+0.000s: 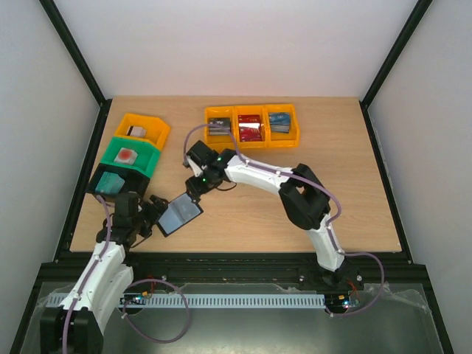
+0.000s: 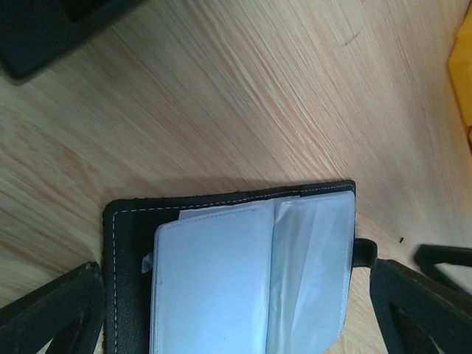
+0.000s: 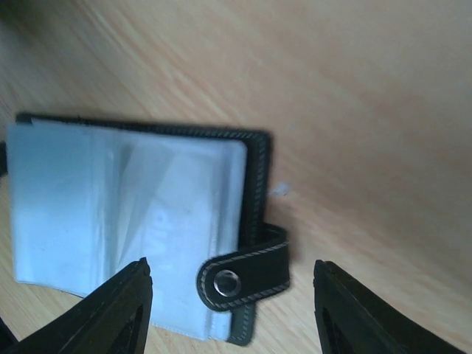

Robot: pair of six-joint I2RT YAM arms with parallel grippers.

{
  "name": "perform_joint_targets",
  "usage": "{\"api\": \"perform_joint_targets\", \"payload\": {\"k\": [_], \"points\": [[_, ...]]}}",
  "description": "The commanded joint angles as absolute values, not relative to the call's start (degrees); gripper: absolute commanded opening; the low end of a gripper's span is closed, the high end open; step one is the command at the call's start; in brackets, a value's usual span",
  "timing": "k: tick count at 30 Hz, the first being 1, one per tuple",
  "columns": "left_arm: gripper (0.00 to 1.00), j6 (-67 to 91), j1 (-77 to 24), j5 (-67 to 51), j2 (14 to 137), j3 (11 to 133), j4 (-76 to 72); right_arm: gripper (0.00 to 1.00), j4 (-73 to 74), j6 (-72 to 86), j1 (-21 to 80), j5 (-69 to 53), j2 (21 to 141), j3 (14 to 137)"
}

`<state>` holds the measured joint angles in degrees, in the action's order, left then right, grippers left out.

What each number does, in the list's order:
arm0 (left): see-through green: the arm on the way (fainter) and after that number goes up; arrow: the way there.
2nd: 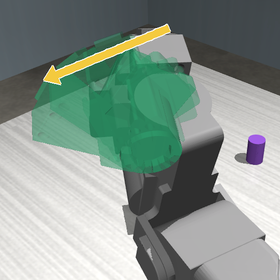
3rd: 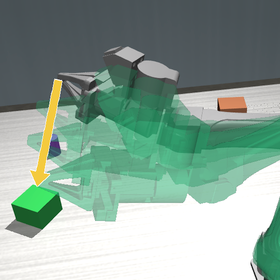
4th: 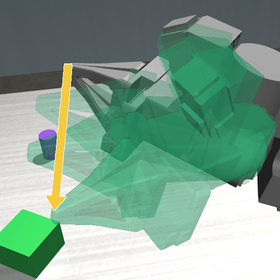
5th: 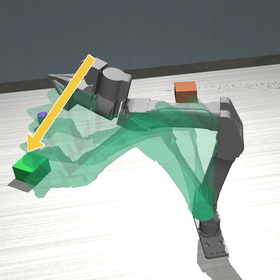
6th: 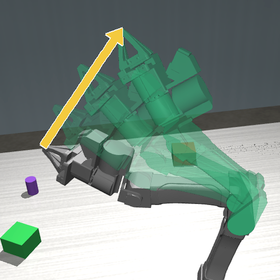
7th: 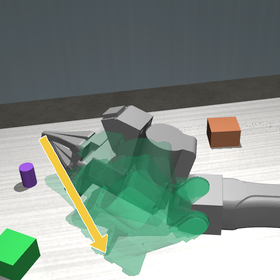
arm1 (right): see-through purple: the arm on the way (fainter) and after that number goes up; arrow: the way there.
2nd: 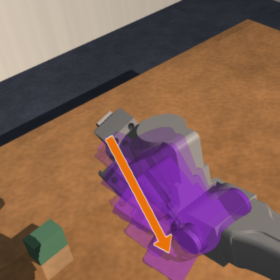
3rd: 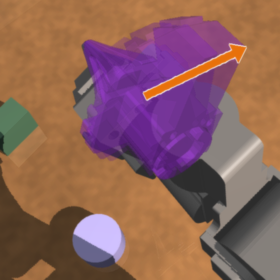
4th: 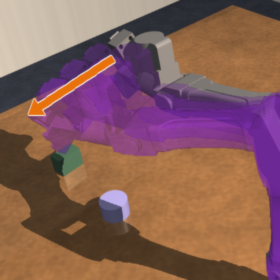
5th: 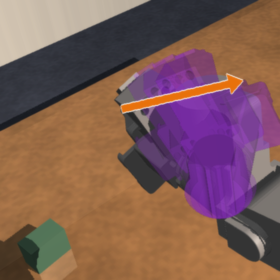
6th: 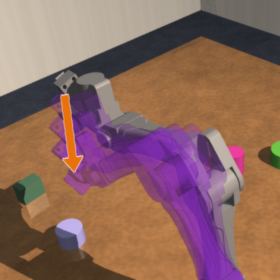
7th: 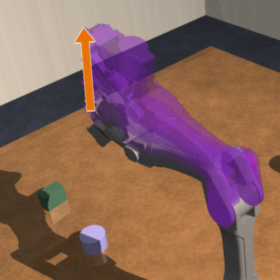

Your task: Take the credit cards out of the card holder

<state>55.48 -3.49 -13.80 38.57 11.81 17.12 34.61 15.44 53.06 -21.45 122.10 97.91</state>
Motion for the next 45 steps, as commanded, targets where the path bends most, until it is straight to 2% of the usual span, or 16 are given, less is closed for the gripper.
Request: {"api": "perform_joint_targets", "payload": {"k": [1, 6, 13, 15, 18, 22, 23, 27, 31, 34, 38, 40, 45], "points": [[0.99, 57.07, -5.27, -12.79, 41.17, 9.52, 17.29, 0.58, 36.4, 17.48, 54.8, -26.57, 125.87, 96.86], [0.99, 58.02, -7.48, -12.16, 43.08, 8.24, 14.12, 0.58, 35.72, 19.01, 55.1, -31.33, 128.25, 96.14], [0.97, 58.65, -9.85, -14.06, 44.03, 7.35, 6.29, 0.51, 28.47, 22.47, 55.17, -42.6, 129.04, 92.48], [0.83, 58.68, -10.24, -14.24, 44.03, 7.08, 5.29, 0.49, 27.39, 23.11, 55.19, -42.37, 128.98, 92.46], [0.54, 58.78, -10.46, -13.94, 43.99, 6.78, 4.31, 0.47, 26.71, 23.63, 55.11, -41.26, 128.82, 92.33], [0.11, 58.36, -10.46, -14.06, 43.52, 7.21, 4.19, 0.46, 26.25, 23.51, 54.58, -40.2, 127.27, 91.22], [0.03, 57.96, -10.46, -14.28, 43.04, 7.75, 4.09, 0.46, 26.32, 23.15, 54.01, -39.75, 126.39, 90.92], [0.02, 55.04, -10.37, -18.23, 40.53, 10.83, -0.81, 0.47, 23.03, 20.02, 48.62, -39.99, 117.2, 85.17], [0.02, 47.02, -10.24, -28.48, 37.46, 15.67, -16.39, 0.54, 17.35, 14.81, 42.58, -43.72, 103.94, 79.41], [0.02, 30.58, -10.38, -37.91, 34.42, 21.5, -23.9, 0.64, 13.86, 10.07, 40.1, -46.3, 95.47, 76.77], [0.02, 13.44, -10.23, -49.4, 31.04, 27.18, -23.77, 0.79, 9.75, 4.44, 39.88, -53.93, 87.1, 74.08], [0.02, 12.58, -10.16, -54.17, 30.3, 28.5, -24.9, 0.84, 4.98, 4.65, 39.9, -56.66, 83.25, 71.86], [0.02, 17.98, -10.28, -56.7, 30.11, 29.66, -31.1, 0.85, -13.41, 11.08, 40.1, -60.71, 76.39, 64.17]]}}
